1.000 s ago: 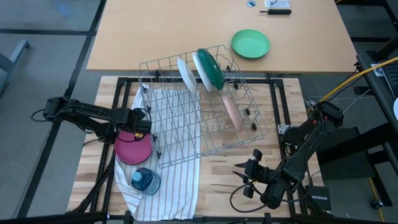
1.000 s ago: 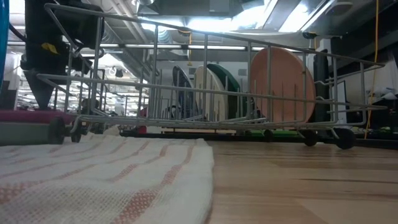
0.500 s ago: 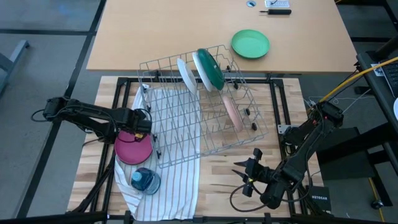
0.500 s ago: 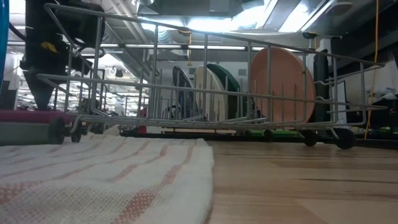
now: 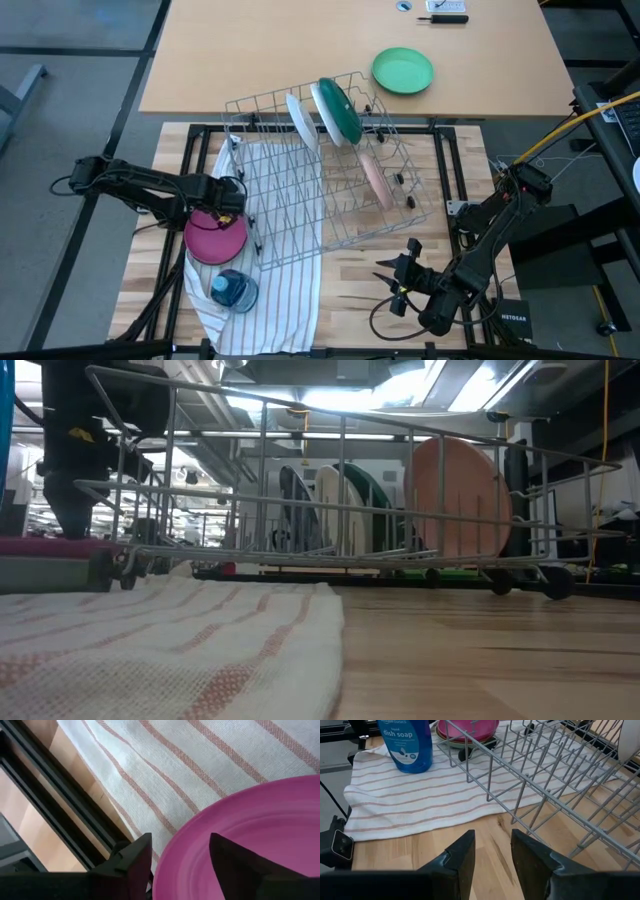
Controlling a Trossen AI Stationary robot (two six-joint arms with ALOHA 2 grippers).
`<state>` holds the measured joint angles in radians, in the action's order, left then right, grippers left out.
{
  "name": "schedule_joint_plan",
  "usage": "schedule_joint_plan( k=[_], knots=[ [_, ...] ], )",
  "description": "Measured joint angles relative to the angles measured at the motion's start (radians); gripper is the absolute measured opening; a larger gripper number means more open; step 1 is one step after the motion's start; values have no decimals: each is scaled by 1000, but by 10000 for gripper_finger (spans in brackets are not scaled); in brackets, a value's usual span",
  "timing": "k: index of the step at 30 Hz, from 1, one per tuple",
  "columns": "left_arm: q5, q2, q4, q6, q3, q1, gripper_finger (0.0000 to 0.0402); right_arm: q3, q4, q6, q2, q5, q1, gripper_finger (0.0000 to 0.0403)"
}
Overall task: Sort dishes
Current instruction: Put the pink plate into the dish rack
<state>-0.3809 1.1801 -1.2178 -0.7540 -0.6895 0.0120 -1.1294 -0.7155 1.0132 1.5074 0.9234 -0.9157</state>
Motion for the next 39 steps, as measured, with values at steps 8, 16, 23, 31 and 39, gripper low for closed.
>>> schedule_joint_plan(
  k=[8,16,23,31,39],
  knots=[
    [-1,0,61,23,43,0,189,0,0,0,0,-36,0,129],
    [77,0,124,103,87,0,184,0,0,0,0,-43,0,129],
    [90,0,125,89,93,0,107,0,0,0,0,-43,0,129],
    [89,0,119,73,94,0,7,0,1,0,0,-43,0,129],
    [62,0,102,-9,94,0,2,0,1,0,0,-43,0,129]
  ],
)
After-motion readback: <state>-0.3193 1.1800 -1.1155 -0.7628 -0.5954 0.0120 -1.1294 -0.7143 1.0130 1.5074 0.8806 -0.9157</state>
